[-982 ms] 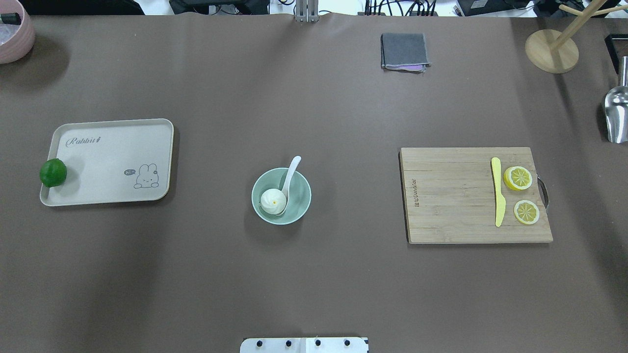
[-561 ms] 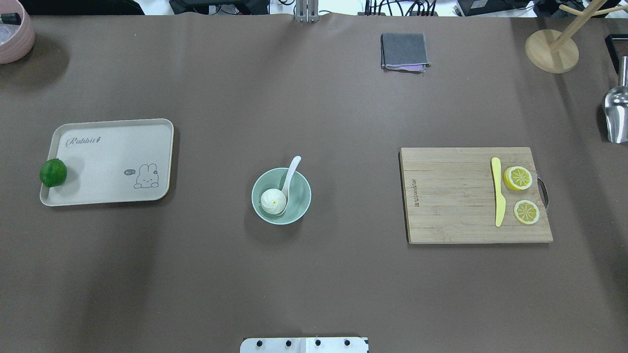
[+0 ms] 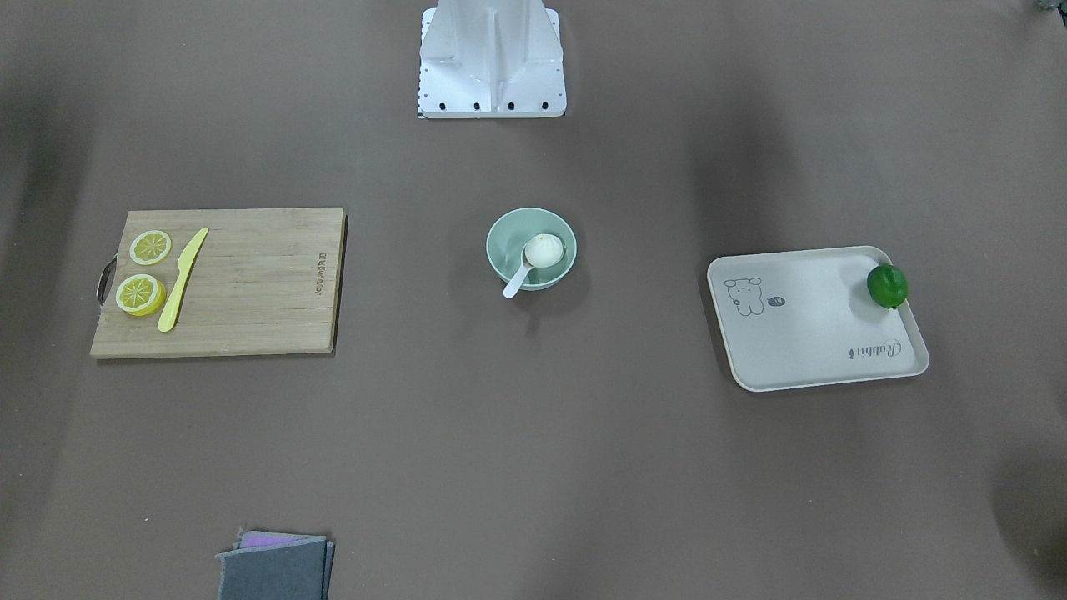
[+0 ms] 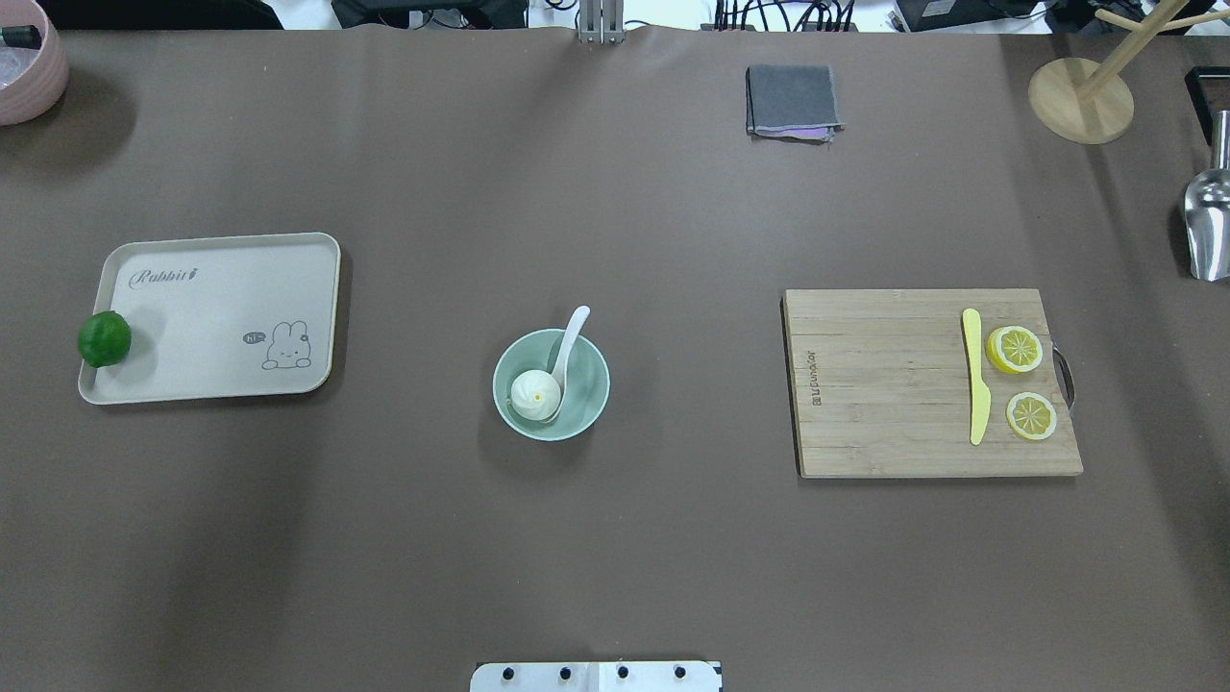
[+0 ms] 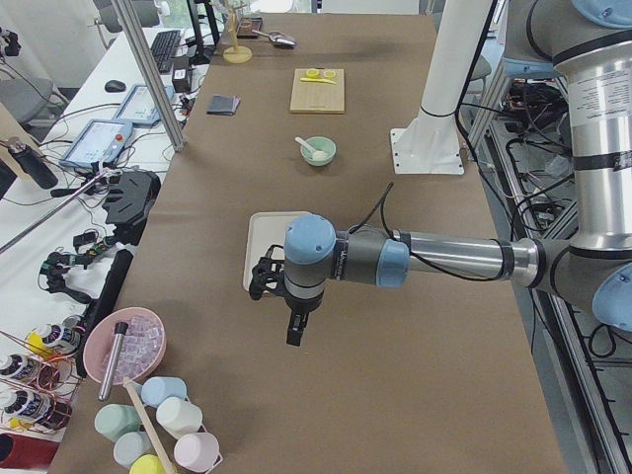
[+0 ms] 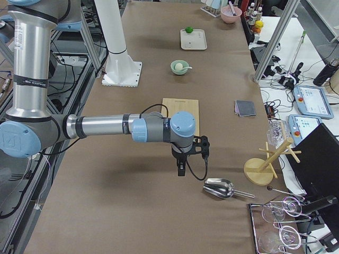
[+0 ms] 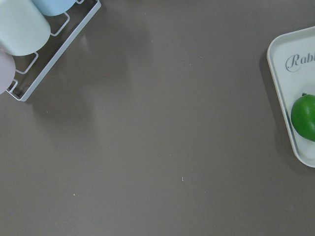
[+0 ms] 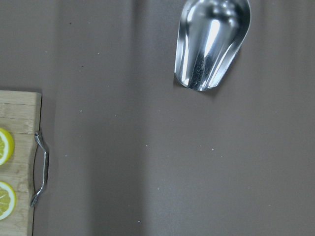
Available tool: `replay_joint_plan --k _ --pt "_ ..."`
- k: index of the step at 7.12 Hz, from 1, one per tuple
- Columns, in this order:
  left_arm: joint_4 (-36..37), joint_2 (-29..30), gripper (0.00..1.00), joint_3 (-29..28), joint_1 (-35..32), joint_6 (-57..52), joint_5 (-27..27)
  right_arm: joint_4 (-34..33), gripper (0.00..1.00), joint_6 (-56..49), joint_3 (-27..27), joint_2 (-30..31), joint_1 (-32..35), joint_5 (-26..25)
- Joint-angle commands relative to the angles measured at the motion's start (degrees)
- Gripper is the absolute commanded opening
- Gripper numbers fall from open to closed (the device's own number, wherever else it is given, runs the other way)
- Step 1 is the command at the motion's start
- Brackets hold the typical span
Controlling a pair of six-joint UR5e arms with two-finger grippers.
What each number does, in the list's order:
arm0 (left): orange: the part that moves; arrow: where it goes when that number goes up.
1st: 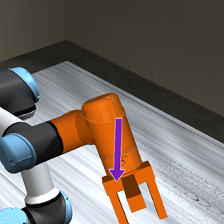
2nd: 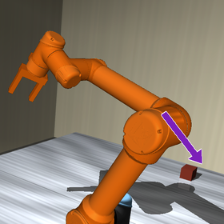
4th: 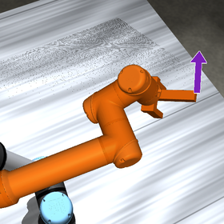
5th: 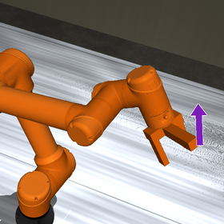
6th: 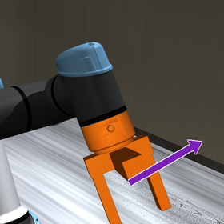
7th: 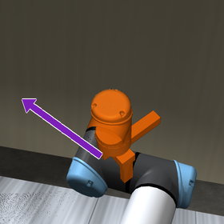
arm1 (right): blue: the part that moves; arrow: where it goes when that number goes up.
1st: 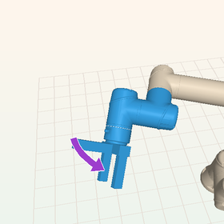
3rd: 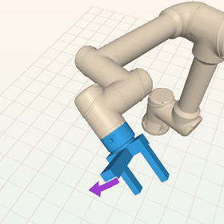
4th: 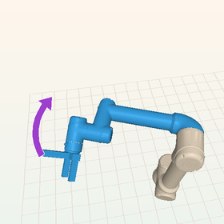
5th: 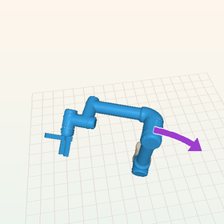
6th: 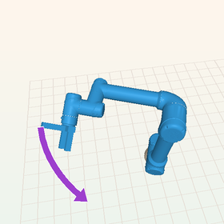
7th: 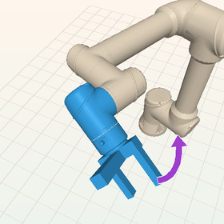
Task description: Put spoon and bun in bowl
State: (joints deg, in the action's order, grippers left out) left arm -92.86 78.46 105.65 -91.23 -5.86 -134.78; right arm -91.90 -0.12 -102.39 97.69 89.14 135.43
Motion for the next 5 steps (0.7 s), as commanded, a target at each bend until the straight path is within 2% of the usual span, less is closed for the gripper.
replay_joint_plan --k 1,5 --pt "-0.3 0.03 0.98 -0.09 0.0 0.06 -0.84 0.05 1.0 -0.06 1.32 -0.04 0.07 0.01" --pt "-0.3 -0.15 0.98 0.17 -0.18 -0.38 -0.31 0.05 1.0 0.38 -0.61 0.13 0.07 0.1"
